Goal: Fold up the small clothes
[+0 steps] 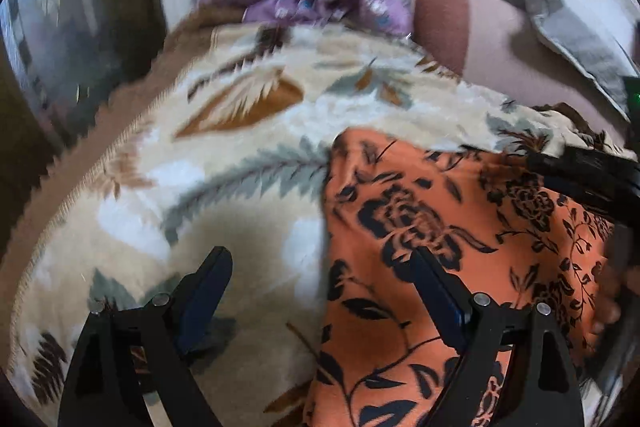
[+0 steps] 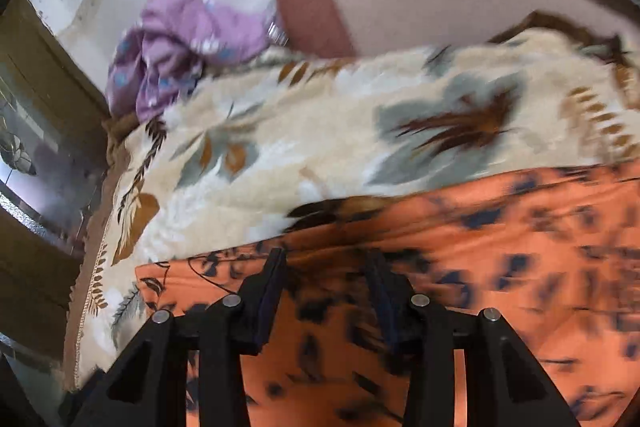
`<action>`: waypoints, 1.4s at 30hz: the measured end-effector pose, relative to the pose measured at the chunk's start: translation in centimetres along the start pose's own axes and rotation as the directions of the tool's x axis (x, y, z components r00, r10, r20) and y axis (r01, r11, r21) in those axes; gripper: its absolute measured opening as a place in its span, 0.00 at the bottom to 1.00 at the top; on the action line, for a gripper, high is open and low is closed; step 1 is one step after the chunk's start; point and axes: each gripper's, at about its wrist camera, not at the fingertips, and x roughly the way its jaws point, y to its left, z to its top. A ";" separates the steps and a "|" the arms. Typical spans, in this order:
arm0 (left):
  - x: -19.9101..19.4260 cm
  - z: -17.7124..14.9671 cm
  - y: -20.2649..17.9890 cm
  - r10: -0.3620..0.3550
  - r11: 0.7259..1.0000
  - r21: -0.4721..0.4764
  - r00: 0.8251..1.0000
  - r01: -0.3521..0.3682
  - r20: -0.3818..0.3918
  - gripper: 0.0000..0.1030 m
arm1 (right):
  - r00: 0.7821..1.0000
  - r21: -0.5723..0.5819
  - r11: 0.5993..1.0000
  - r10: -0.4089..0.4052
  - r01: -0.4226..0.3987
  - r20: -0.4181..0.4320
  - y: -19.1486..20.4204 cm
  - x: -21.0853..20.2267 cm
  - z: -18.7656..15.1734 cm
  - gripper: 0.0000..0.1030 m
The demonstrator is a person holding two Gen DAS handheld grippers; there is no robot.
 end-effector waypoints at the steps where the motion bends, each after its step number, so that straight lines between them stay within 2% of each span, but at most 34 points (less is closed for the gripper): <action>1: -0.6 0.0 -0.4 0.003 1.000 0.016 1.000 -0.003 0.021 0.88 | 1.000 0.005 1.000 -0.018 0.018 0.016 -1.4 -1.8 -0.5 0.43; 5: -3.0 -0.2 -1.9 -0.019 0.998 0.060 0.996 0.014 0.089 0.88 | 0.996 0.047 0.995 -0.085 0.083 0.038 -6.5 -8.3 -2.5 0.43; 11: -6.3 -0.9 -5.1 -0.048 0.990 0.137 0.988 0.028 0.149 0.88 | 0.993 0.127 0.985 -0.120 0.118 0.010 -12.3 -13.9 -7.8 0.45; 16: -8.7 -1.8 -7.6 -0.064 0.983 0.183 0.982 0.031 0.178 0.88 | 0.994 0.148 0.983 -0.104 0.107 -0.026 -14.2 -13.8 -11.0 0.45; 18: -9.3 -2.0 -8.2 -0.067 0.981 0.193 0.981 0.032 0.182 0.88 | 0.993 0.156 0.982 -0.097 0.107 -0.066 -15.0 -12.8 -11.8 0.45; 27: -12.5 -2.7 -10.6 -0.070 0.979 0.202 0.972 0.024 0.225 0.88 | 0.999 0.202 0.979 -0.029 0.022 0.030 -15.0 -15.4 -11.3 0.45; 32: -14.7 -3.9 -10.5 -0.075 0.987 0.154 0.973 0.041 0.219 0.88 | 0.998 0.211 0.978 -0.008 -0.007 0.070 -15.0 -16.5 -10.9 0.45; 35: -16.0 -4.8 -10.2 -0.081 0.990 0.133 0.976 0.055 0.204 0.88 | 0.999 0.217 0.976 -0.029 0.020 0.038 -15.3 -15.7 -11.3 0.47; 36: -16.5 -4.9 -10.2 -0.077 0.990 0.129 0.976 0.051 0.205 0.88 | 0.998 0.207 0.977 -0.058 0.056 0.002 -15.3 -14.9 -11.5 0.52; 38: -17.6 -5.3 -10.0 -0.070 0.991 0.123 0.976 0.045 0.205 0.88 | 0.994 0.201 0.975 -0.075 0.090 -0.084 -15.8 -12.9 -12.4 0.53; 41: -19.6 -5.7 -9.9 -0.067 0.991 0.127 0.971 0.038 0.228 0.88 | 0.994 0.166 0.981 -0.094 0.102 -0.054 -15.2 -13.7 -12.5 0.53; 42: -20.3 -5.8 -9.8 -0.064 0.991 0.129 0.969 0.034 0.239 0.88 | 0.997 0.172 0.982 -0.072 0.078 -0.039 -15.0 -14.5 -12.7 0.53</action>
